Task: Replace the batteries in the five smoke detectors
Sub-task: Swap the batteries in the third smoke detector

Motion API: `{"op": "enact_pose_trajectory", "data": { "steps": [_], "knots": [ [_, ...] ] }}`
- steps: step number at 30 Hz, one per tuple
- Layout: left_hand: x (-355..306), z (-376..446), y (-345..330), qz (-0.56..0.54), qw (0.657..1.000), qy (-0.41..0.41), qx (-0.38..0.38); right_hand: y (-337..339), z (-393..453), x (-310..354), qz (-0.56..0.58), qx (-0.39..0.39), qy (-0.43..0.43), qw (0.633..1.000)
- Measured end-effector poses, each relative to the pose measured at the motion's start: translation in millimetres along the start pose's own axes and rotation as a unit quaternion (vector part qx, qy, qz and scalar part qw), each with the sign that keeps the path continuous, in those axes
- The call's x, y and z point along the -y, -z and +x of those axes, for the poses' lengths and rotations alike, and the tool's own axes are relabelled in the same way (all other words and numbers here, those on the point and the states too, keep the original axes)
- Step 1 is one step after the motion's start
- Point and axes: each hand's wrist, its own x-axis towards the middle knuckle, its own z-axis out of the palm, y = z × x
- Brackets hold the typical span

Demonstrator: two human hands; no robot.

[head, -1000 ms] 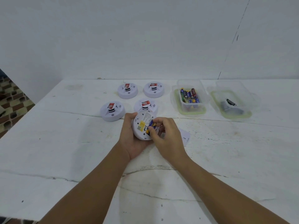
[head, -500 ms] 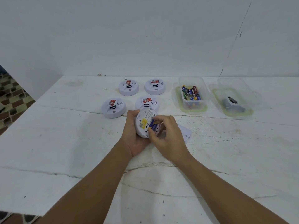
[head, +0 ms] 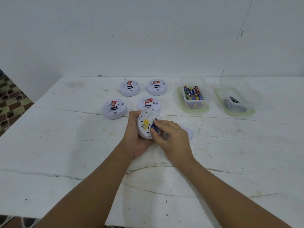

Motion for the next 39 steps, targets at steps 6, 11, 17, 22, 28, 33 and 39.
{"op": "enact_pose_trajectory", "data": {
  "steps": [6,11,17,22,28,33,39],
  "knots": [
    [-0.6,0.0,-2.3,0.028,1.000,0.005,0.008,1.2,-2.6,-0.7,0.002,-0.006,0.015,1.000],
    [0.6,2.3,-1.5,0.046,0.999,0.006,0.012,-0.5,-4.6,-1.0,-0.014,-0.023,0.034,0.999],
    [2.3,4.9,1.5,0.044,0.999,-0.002,0.012,1.2,-7.3,1.3,-0.028,0.003,0.022,0.999],
    [1.8,3.4,0.4,0.056,0.998,-0.003,0.021,2.5,-5.8,3.6,-0.039,0.005,0.026,0.999],
    [2.1,2.6,0.1,0.032,0.999,-0.010,0.018,5.3,-0.8,-0.2,-0.003,-0.003,0.034,0.999],
    [2.6,1.6,0.7,0.021,1.000,-0.007,0.020,6.5,-0.5,-4.0,0.021,0.003,0.038,0.999],
    [2.8,1.6,-0.4,0.048,0.999,-0.001,0.014,1.4,-4.3,-4.6,0.013,-0.024,0.044,0.999]
  ]
}}
